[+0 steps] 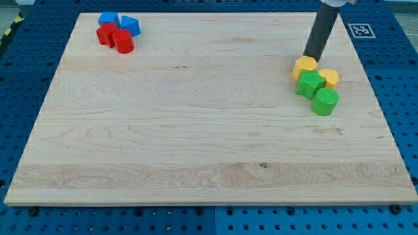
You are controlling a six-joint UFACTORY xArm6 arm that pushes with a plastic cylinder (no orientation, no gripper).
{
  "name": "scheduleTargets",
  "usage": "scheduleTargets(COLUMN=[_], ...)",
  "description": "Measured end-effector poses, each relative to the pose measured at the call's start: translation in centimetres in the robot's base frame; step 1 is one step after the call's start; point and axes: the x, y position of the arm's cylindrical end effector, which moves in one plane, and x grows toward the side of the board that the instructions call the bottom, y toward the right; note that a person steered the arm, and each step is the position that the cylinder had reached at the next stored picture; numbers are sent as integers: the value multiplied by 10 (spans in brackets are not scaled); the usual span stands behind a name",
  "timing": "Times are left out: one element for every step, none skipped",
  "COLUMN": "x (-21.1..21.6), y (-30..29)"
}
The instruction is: Place the arm towards the right side
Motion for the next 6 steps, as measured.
scheduleTargets(x=[0, 0, 8, 13, 20, 29], y=[3, 24, 34, 35, 44, 62])
